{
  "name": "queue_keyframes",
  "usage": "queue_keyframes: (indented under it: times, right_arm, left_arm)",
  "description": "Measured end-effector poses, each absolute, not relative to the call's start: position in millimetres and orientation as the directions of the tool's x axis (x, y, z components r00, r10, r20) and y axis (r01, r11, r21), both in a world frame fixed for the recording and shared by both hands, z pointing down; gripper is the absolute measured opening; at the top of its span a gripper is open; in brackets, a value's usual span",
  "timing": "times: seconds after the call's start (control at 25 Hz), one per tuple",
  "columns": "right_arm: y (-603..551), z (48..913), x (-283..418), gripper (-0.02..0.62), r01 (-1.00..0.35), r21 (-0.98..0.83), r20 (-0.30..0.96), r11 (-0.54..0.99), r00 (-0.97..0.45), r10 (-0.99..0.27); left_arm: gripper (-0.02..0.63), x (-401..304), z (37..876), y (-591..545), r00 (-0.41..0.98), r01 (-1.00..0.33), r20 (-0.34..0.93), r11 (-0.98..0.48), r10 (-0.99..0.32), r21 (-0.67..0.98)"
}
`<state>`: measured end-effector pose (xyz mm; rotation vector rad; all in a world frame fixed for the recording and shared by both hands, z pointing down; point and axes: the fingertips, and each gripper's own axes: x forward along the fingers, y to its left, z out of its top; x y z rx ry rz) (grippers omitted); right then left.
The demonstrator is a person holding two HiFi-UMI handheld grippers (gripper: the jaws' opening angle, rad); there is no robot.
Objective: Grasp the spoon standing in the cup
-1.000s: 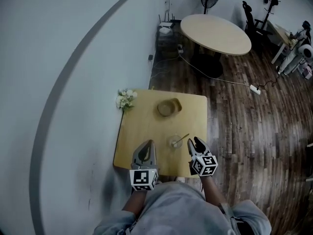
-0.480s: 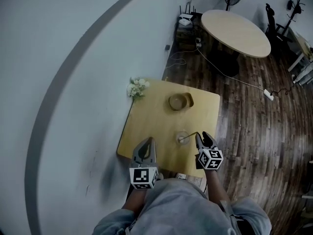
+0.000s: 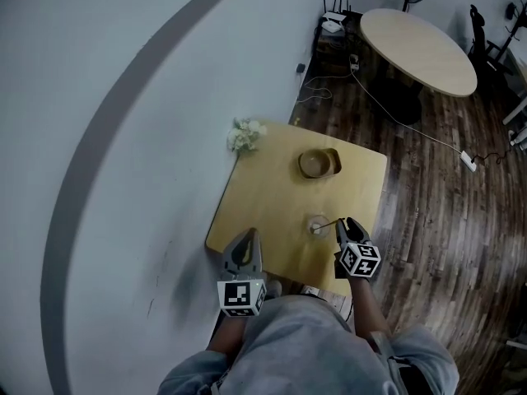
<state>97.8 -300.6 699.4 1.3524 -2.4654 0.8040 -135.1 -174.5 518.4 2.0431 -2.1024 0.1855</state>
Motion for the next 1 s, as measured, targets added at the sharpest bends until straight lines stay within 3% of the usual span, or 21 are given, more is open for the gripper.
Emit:
queue_keyframes:
  times: [0.48,0.64,1.0]
  right_arm:
    - [-303.6,726.4,81.4,0.099,-0.824,-0.39,0.479,0.411,-0.563,-0.674]
    - [-302.9,728.7,79.1,0.025,-0.815,-0.426,0.472,0.394,-0.571,-0.671]
    - [-307.4,696.3,71.0,0.002,-0.793,-0.448,0.385,0.414,-0.589,-0.711]
  left_arm:
    - [0.002,-151.0,522.0,-169.9,-0.077,-0.995,0.248,0.09,-0.966,0.04]
    - [0.002,-153.3,518.5,-168.7,-0.086,-0.995,0.245,0.097,-0.966,0.035]
    - [0.002,-153.2,518.3,-166.0,-0.078,-0.995,0.242,0.089,-0.967,0.034]
